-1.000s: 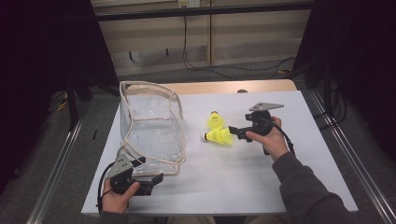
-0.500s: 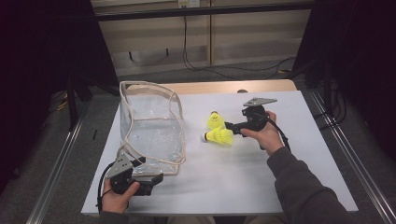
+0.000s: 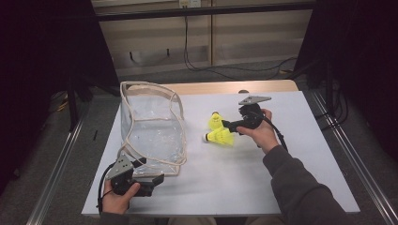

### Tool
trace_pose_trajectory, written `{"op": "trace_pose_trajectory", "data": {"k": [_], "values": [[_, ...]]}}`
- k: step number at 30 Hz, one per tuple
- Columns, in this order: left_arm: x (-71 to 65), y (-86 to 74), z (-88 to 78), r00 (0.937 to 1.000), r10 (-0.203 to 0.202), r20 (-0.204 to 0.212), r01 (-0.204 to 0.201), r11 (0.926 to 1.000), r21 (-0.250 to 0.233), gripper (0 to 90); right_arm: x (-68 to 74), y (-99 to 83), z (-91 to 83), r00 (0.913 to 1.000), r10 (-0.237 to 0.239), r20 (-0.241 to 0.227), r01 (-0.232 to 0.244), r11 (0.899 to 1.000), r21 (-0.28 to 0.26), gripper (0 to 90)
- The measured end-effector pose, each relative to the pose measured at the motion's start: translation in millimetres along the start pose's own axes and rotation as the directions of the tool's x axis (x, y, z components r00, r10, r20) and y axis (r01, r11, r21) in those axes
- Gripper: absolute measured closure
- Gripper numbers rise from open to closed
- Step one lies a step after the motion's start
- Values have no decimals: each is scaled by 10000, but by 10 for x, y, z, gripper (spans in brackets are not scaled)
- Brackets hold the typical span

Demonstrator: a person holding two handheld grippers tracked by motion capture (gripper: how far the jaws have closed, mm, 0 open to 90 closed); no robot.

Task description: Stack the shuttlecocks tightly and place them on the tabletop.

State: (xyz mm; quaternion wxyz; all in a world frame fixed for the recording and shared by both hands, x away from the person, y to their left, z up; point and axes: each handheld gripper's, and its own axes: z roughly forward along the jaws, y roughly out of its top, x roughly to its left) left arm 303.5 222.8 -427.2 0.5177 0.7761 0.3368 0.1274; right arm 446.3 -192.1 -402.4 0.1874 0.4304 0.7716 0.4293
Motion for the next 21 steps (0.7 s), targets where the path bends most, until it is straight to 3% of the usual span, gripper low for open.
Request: {"op": "trace_pose_trajectory", "data": {"k": [21], "values": [[5, -2, 0, 10000, 0, 35, 0, 10000, -8, 40, 12, 43, 189, 10000, -91, 28, 90, 9998, 167, 139]]}}
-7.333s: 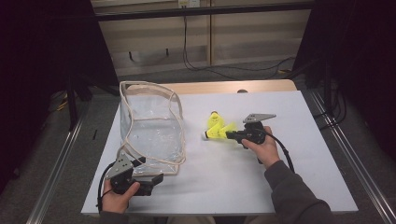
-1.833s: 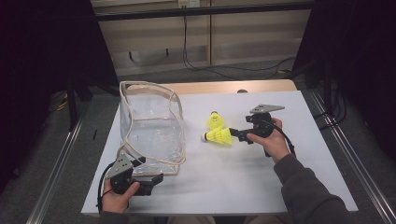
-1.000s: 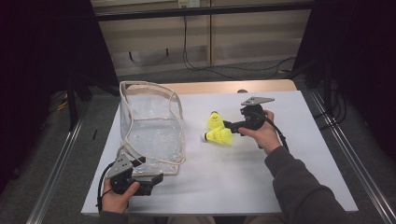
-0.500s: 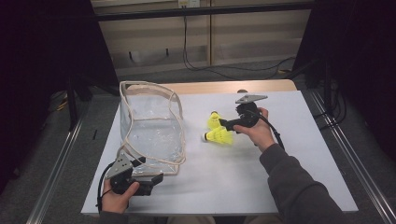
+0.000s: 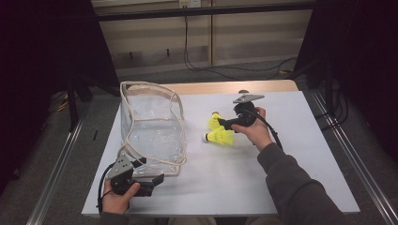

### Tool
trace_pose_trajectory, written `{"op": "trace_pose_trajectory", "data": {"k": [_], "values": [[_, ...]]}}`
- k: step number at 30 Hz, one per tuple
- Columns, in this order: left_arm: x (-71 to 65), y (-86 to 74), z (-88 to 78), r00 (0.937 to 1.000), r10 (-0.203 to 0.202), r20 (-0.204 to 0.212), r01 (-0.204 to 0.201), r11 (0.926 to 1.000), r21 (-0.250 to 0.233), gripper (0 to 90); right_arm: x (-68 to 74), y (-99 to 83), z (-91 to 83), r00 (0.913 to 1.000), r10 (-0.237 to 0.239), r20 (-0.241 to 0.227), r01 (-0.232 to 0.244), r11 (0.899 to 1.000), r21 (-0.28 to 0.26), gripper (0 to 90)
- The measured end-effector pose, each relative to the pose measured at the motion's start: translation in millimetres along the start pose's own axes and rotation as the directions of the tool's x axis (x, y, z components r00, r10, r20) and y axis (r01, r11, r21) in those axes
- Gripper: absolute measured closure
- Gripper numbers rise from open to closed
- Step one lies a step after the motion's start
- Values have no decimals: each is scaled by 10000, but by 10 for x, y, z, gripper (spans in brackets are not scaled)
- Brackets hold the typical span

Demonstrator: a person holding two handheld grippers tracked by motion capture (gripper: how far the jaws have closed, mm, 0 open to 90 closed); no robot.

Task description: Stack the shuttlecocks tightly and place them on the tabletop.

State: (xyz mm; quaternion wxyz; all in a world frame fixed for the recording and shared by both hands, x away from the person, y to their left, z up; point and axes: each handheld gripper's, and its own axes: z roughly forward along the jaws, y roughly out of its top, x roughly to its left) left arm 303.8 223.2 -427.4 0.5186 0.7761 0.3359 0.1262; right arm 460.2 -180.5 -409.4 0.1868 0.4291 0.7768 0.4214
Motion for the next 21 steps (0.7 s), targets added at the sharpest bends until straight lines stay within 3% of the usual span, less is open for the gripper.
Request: {"op": "trace_pose_trajectory", "data": {"k": [21], "values": [[1, -1, -1, 10000, -6, 5, 6, 10000, -13, 40, 2, 3, 120, 9992, -380, -91, 382, 9988, 290, 325]]}}
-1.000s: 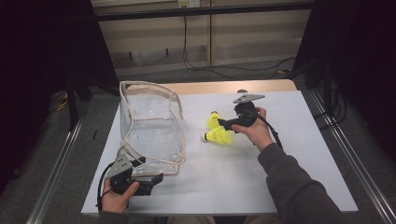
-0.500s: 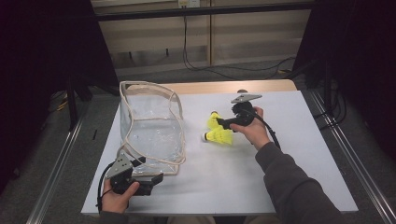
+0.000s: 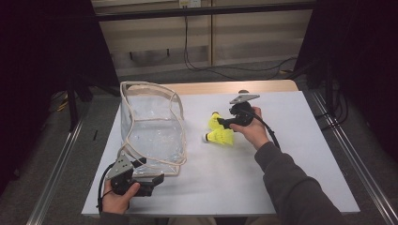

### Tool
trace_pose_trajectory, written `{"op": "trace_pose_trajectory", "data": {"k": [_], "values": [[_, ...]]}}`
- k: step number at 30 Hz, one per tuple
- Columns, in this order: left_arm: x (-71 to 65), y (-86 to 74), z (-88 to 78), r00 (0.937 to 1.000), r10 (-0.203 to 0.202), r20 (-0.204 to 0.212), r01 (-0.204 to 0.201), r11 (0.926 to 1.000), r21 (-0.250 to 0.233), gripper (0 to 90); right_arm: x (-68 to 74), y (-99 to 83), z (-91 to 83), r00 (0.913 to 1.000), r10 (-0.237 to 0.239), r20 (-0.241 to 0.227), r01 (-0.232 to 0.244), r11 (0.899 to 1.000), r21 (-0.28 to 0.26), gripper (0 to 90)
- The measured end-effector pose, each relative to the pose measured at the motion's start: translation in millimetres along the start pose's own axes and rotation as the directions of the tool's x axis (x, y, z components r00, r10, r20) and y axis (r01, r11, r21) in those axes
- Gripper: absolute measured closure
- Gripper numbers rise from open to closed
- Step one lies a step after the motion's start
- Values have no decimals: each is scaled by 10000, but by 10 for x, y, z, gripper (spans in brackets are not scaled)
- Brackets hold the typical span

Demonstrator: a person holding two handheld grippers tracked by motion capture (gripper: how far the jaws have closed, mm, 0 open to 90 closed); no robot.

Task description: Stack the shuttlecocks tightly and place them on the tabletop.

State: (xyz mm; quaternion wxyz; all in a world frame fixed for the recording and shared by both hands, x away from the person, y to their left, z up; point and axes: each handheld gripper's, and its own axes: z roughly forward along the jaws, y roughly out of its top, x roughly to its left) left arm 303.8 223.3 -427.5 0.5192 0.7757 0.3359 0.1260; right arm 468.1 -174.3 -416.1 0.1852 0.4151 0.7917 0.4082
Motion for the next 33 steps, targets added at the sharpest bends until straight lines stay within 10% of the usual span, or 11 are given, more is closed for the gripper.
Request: {"op": "trace_pose_trajectory", "data": {"k": [33], "values": [[1, -5, 0, 10000, -25, 31, 26, 10000, -44, 40, 16, -17, 165, 9961, -886, -49, 888, 9948, 506, 638]]}}
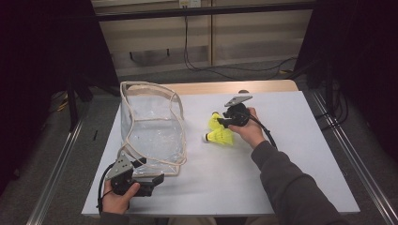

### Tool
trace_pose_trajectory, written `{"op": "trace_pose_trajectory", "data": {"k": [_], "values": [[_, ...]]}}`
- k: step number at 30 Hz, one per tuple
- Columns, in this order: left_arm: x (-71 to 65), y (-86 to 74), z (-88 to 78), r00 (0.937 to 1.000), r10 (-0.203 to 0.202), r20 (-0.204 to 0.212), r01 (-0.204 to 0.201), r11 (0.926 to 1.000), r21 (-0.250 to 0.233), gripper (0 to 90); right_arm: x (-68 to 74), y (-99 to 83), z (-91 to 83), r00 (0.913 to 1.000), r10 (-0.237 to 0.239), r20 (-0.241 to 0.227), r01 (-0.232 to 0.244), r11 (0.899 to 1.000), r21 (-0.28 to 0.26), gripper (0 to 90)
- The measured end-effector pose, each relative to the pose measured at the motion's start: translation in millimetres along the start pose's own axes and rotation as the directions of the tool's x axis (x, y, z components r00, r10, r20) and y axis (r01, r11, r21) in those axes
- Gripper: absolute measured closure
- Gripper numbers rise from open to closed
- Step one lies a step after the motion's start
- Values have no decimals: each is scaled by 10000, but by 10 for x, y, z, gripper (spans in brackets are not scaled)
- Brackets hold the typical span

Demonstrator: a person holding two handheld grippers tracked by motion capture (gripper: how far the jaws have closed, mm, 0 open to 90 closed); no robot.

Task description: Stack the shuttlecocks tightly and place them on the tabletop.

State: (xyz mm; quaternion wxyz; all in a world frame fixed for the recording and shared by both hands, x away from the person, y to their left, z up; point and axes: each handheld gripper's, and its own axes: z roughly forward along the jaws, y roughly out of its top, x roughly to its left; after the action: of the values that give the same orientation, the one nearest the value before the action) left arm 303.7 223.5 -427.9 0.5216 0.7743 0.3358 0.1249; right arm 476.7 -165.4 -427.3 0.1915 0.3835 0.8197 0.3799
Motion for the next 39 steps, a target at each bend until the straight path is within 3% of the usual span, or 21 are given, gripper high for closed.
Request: {"op": "trace_pose_trajectory", "data": {"k": [4, 16, 25, 39], "values": [[-3, -2, 1, 10000, -21, -13, 21, 10000, -22, 40, -6, -3, 18, 9999, 37, 99, -38, 9999, 99, 669], [3, -3, -6, 10000, -7, -26, 7, 10000, 2, 41, -71, -16, 26, 9992, 347, 218, -352, 9992, 210, 892], [0, -4, -7, 10000, -25, -35, 25, 10000, 5, 40, -132, -4, -30, 9975, 536, 451, -526, 9984, -221, 900], [0, -3, -7, 10000, -17, -48, 17, 10000, 13, 41, -168, 24, -148, 9981, 529, 326, -511, 9973, -532, 900]]}}
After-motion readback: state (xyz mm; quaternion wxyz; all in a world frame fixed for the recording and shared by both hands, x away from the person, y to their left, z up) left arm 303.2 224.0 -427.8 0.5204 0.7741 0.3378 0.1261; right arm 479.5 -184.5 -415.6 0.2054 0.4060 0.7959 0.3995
